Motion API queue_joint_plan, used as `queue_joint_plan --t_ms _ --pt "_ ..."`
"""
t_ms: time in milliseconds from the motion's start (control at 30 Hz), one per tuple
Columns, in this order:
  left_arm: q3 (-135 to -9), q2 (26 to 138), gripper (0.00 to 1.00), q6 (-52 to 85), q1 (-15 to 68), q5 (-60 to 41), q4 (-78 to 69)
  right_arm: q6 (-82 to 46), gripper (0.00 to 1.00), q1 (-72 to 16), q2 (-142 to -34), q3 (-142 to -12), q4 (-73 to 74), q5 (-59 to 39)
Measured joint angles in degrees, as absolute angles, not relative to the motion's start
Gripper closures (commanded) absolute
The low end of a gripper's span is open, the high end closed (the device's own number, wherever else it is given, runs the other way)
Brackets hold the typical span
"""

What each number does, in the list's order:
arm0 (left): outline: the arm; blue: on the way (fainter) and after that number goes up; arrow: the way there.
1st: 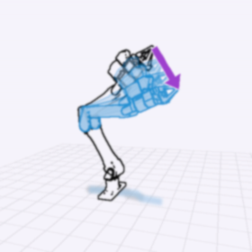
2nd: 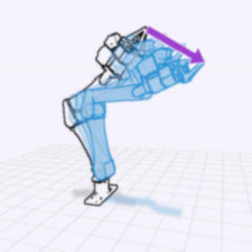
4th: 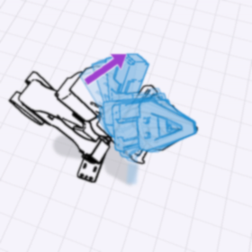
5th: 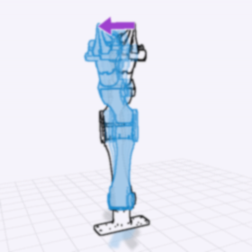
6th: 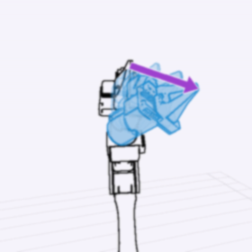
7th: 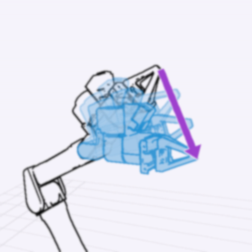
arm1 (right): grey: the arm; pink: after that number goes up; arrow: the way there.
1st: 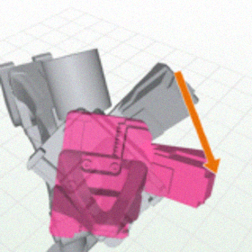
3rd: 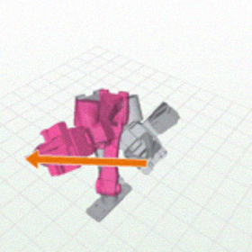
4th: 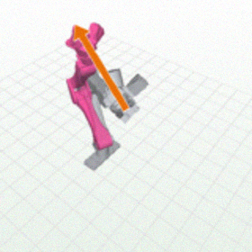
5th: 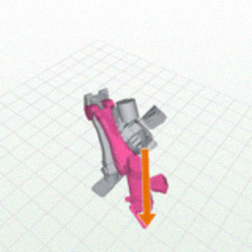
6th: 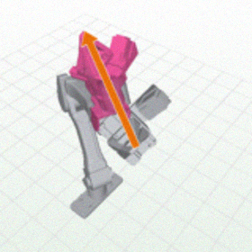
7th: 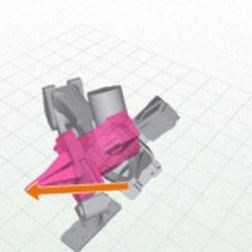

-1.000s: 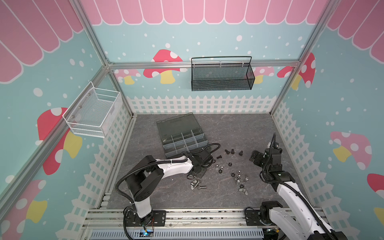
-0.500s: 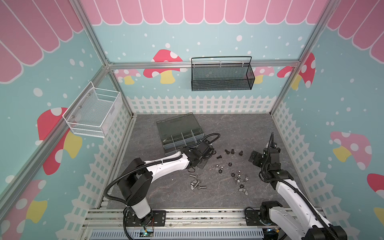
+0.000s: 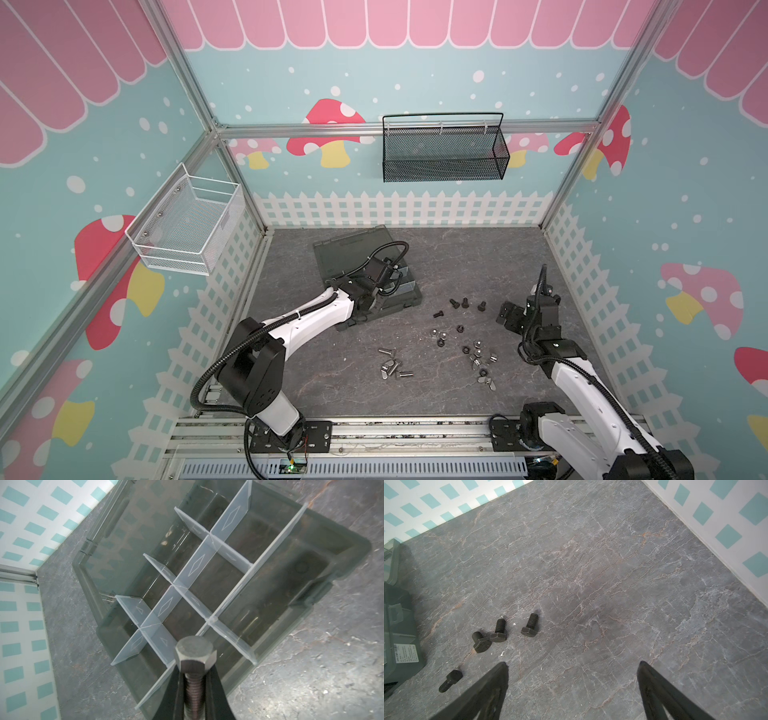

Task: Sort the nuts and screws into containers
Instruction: 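Lift the silver bolt and carry it over the clear organizer, then lower the bolt into an organizer compartment and open the left gripper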

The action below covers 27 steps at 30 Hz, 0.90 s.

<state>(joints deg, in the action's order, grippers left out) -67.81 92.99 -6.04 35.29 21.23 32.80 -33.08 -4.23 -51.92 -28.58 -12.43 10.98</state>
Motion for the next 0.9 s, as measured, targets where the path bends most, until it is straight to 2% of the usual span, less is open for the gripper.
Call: queue_joint_plan --t_ms 333,900 --pt "-66.32 95.48 1.00 -10.81 33.10 20.80 32.84 -33.08 0.02 -4.23 -52.80 -28.69 -12.43 10.46" --pt "-65.58 98.43 0.97 -11.40 31.83 20.36 33.08 -33.08 0.02 -4.23 -52.82 -28.93 -12.45 10.07"
